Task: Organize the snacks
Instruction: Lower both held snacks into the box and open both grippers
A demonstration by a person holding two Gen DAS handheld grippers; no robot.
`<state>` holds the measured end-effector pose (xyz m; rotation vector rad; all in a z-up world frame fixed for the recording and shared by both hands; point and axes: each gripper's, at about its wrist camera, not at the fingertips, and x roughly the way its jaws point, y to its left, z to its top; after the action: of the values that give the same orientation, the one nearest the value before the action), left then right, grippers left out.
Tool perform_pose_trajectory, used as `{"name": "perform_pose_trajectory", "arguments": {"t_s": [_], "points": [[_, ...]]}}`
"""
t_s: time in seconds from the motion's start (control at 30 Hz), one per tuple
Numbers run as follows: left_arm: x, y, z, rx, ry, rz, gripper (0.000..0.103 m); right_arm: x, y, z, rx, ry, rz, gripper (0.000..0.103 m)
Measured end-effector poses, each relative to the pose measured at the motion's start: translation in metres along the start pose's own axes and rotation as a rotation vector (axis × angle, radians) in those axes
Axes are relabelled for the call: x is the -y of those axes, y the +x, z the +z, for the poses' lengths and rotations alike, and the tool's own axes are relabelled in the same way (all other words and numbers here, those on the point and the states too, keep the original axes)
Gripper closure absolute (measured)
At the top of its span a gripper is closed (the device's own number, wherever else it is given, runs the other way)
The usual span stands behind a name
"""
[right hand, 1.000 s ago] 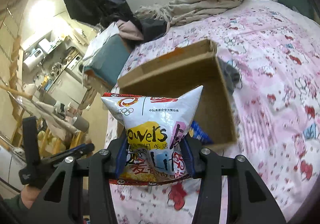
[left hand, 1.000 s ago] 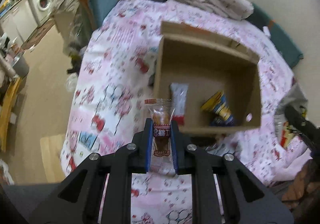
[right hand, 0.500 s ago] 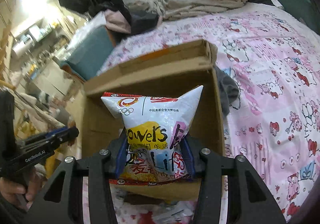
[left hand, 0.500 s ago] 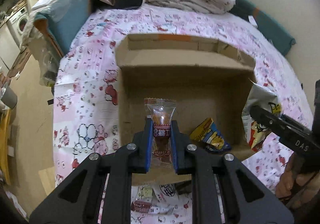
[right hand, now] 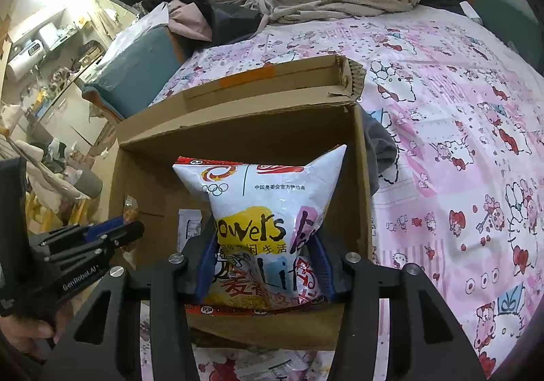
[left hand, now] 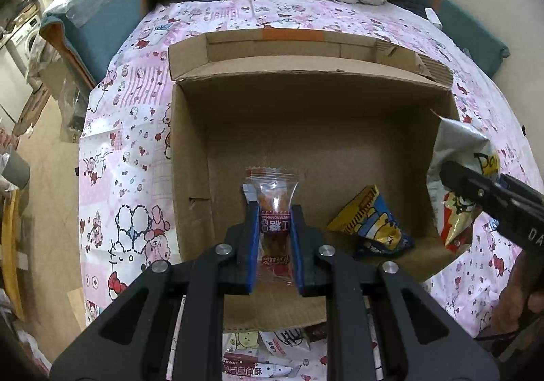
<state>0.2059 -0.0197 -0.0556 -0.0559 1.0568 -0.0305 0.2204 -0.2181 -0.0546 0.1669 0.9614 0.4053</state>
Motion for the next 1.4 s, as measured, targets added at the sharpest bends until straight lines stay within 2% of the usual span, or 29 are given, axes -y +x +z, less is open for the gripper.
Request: {"name": "perform_pose_trajectory", "arguments": {"t_s": [0.2, 0.27, 0.3, 0.33, 0.37, 0.4, 0.43, 0.53, 0.7, 0.93, 1.2, 1.4], "points": [[-0.001, -0.004, 0.001, 0.012, 0.007, -0.020, 0.089, -0.003, 0.000, 0.001, 0.009, -0.016, -0.012, 0.048], [0.000, -0.006, 0.001, 0.020, 0.012, -0.017, 0.088, -0.003, -0.002, 0.002, 0.017, -0.014, -0.009, 0.038], [0.000, -0.007, 0.001, 0.024, 0.014, -0.016, 0.086, -0.003, -0.003, 0.002, 0.025, -0.010, -0.008, 0.029], [0.000, -0.008, 0.001, 0.024, 0.013, -0.019, 0.076, -0.003, -0.004, 0.003, 0.032, -0.007, -0.007, 0.022], [-0.001, -0.009, 0.001, 0.025, 0.009, -0.024, 0.068, -0.003, -0.007, 0.003, 0.043, -0.005, -0.004, 0.019], [0.000, -0.011, 0.001, 0.029, 0.005, -0.025, 0.049, -0.003, -0.009, 0.004, 0.053, -0.004, 0.000, 0.015], [-0.001, -0.013, 0.000, 0.043, 0.000, -0.023, 0.034, -0.004, -0.011, 0.005, 0.062, -0.004, 0.006, 0.012], [0.000, -0.021, -0.002, 0.079, 0.011, -0.005, 0.020, -0.006, -0.015, 0.006, 0.077, -0.010, 0.012, 0.011], [0.002, -0.025, -0.004, 0.079, 0.023, -0.001, 0.019, -0.009, -0.019, 0.005, 0.068, -0.010, 0.035, 0.011], [-0.009, -0.042, -0.011, 0.088, -0.010, 0.004, 0.019, -0.014, -0.035, -0.002, 0.084, 0.005, 0.050, 0.011], [-0.023, -0.063, -0.024, 0.092, -0.046, 0.000, 0.019, -0.027, -0.057, -0.020, 0.082, -0.025, 0.045, 0.011], [-0.033, -0.078, -0.042, 0.094, -0.067, 0.002, 0.019, -0.028, -0.069, -0.043, 0.049, -0.004, 0.048, 0.011]]}}
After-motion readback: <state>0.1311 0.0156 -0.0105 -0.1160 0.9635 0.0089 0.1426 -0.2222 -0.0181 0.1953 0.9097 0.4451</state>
